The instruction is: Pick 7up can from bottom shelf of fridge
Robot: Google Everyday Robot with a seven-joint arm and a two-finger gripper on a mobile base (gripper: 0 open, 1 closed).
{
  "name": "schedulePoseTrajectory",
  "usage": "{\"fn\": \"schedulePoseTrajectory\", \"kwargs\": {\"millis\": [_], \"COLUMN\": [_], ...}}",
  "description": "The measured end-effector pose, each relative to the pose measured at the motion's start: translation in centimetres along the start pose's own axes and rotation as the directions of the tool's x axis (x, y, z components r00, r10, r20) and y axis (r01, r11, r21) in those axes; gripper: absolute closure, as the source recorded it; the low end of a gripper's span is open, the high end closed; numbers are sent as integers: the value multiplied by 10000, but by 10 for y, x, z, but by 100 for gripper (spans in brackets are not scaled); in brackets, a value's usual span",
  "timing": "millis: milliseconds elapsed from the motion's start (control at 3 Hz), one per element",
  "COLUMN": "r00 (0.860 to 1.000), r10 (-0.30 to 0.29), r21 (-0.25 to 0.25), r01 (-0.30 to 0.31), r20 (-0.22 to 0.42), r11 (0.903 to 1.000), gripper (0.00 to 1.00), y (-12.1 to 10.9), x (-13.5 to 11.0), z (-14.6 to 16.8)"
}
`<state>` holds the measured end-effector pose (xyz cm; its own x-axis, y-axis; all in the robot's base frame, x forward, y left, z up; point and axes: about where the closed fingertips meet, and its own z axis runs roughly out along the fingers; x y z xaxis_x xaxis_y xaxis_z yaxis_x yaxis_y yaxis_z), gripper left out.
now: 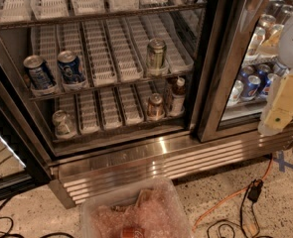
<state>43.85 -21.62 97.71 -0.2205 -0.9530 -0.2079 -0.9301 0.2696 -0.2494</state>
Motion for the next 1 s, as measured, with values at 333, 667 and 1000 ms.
{"fn": "schedulePoseTrajectory", "kwargs": {"millis": [333, 667, 1000], "r00": [10000, 9990, 9893], "r10": [1, 286, 710], "r21": [-1, -227, -644], "r01": [-1, -278, -632], "r20": [2, 344, 1271], "r11": [10000, 9994, 9959], "gripper": [0, 0, 0], "y": [0, -3, 18], "x": [0, -11, -35], "z": [0, 27, 70]}}
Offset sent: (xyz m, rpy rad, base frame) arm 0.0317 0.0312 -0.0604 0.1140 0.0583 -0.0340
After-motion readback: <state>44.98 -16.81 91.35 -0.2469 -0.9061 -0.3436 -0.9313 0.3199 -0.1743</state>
